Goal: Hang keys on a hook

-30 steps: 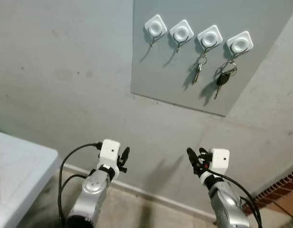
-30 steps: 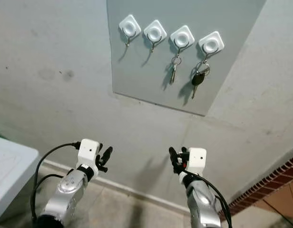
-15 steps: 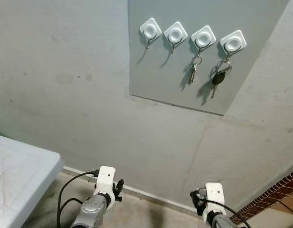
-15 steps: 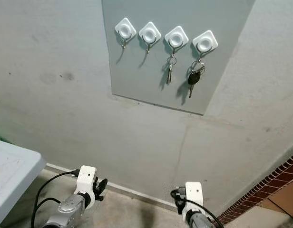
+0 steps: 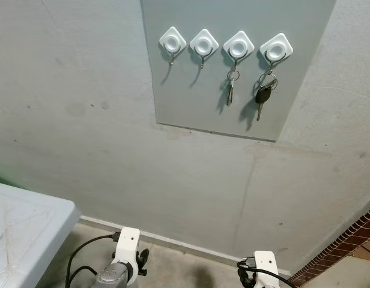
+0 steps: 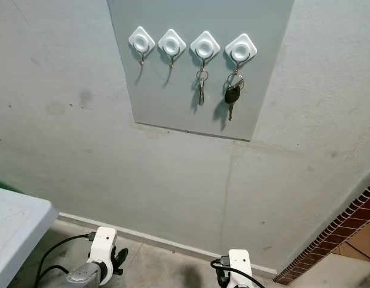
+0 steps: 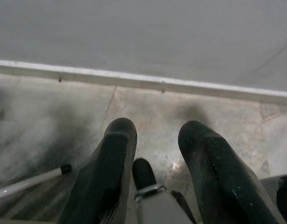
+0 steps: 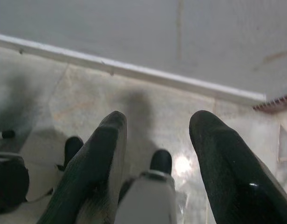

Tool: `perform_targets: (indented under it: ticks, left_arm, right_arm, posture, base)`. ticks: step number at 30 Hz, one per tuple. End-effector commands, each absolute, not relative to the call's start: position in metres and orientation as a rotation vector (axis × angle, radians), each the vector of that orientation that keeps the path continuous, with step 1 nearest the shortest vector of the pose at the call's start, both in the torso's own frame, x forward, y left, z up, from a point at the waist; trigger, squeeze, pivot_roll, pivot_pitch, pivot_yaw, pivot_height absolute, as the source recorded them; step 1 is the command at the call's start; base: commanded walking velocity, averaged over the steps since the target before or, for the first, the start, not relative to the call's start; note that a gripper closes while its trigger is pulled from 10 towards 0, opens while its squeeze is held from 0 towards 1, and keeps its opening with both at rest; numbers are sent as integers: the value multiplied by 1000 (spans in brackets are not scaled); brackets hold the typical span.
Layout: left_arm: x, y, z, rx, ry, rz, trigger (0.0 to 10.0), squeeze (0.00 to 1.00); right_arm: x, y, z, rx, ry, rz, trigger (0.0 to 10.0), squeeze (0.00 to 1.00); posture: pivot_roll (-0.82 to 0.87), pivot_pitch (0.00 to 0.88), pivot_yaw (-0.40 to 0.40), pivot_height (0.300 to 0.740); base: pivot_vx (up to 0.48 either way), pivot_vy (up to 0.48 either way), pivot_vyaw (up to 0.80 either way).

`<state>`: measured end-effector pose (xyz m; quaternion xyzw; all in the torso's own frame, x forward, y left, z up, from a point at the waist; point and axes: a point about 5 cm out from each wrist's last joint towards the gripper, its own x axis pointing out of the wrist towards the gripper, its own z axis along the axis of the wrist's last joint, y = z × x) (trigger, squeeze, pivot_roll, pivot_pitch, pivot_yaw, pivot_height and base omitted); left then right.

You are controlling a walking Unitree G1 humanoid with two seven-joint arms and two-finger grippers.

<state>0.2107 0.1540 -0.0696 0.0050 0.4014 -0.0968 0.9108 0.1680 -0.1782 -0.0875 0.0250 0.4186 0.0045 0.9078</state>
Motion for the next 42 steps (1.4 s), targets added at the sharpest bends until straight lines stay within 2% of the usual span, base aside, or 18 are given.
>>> perform_targets:
  ticks: [1,6,11,16,42]
  left_arm:
    - [206,158,-73,29,855,-184,10000,0]
    - [196,155,-78,45,887,-193,10000,0]
    - [193,154,-80,52,888,-201,10000,0]
    - [182,160,-85,28,925,-139,10000,0]
    - [177,160,-88,38,939,-144,10000,0]
  right_arm:
    - [159,-179,-92,59,910,-8,10000,0]
    - [142,-183,-98,20,966,13,10000,0]
    - [140,-186,-99,21,968,10,10000,0]
    - [134,-195,-100,44,996,-15,10000,0]
    - [140,-190,-99,45,984,4,10000,0]
  posture:
    - [-17,0,57,736]
    - [-1,0,29,736]
    - [6,0,17,736]
    - [27,0,-9,736]
    - [46,0,-15,736]
  base:
    - [0,0,0]
    - [0,0,0]
    - [0,0,0]
    - [0,0,0]
    - [0,0,0]
